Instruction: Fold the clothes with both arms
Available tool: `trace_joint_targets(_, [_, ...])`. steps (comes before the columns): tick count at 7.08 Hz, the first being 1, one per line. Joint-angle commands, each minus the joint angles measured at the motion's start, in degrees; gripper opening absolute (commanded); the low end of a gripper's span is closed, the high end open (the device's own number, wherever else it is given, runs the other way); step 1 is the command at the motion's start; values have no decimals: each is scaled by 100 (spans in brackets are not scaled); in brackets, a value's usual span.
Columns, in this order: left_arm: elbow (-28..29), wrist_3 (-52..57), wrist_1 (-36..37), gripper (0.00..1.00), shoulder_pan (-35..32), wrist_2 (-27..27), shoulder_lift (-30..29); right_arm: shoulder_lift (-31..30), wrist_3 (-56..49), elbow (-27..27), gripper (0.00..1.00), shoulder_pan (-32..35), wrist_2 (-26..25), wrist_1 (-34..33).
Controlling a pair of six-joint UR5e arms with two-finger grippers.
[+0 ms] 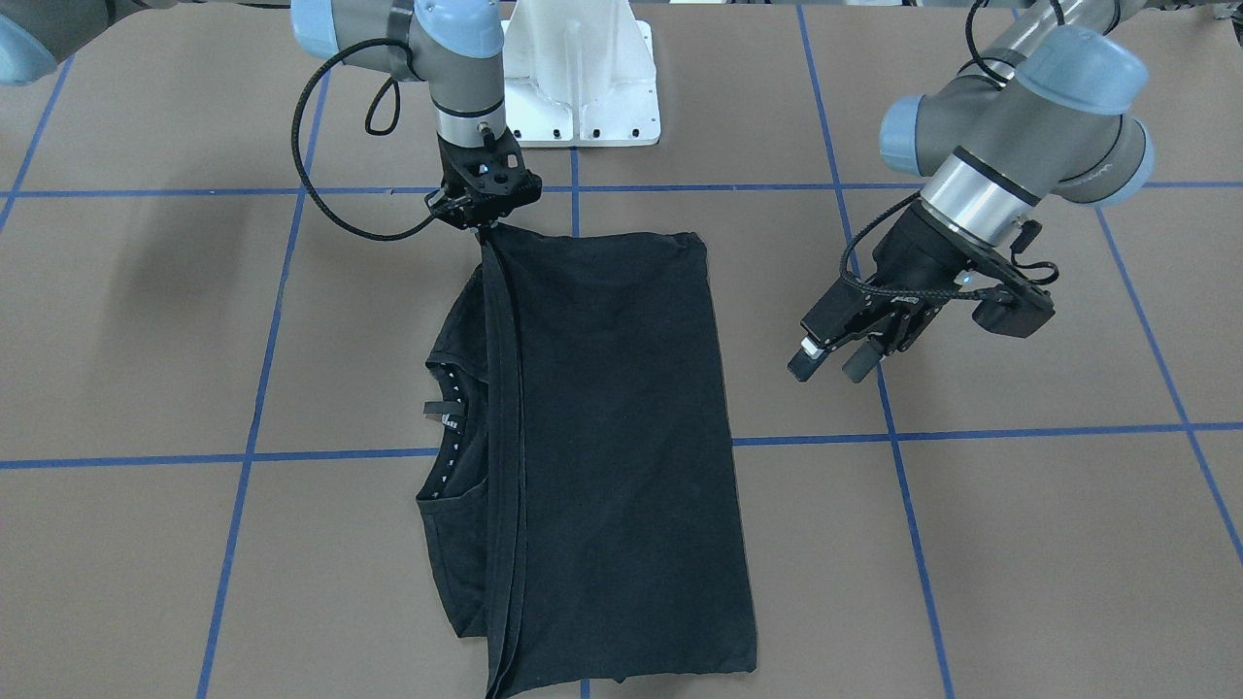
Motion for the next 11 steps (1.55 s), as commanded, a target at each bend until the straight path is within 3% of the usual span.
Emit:
trace_joint_targets(1, [-1,0,-3,99,2,64,-8,-289,1214,-28,0,-234,3,64])
trace_joint_targets(2, [-1,0,6,99,2,64,-8,-333,1281,-1,0,-156,30,404])
trace_joint_targets(3, [-1,0,6,99,2,64,-25,-360,1394,8,8,-16,178,478])
trace_joint_targets(4, [-1,0,6,99,2,64,-34,-369,1404,16,45,73,362,496])
trace_joint_targets(5, [-1,0,6,99,2,64,-34,-369,1639,16,71,65,355,496])
trace_joint_targets(6, [-1,0,6,99,2,64,-34,-369,2259,42,84,82,347,505])
trace_joint_targets(8, [-19,-17,6,99,2,99,-60,-404,3412,130,89,109,303,844])
trace_joint_targets(11, [-45,-26,6,99,2,108,-69,-598,3129,-106,81,39,66,1085])
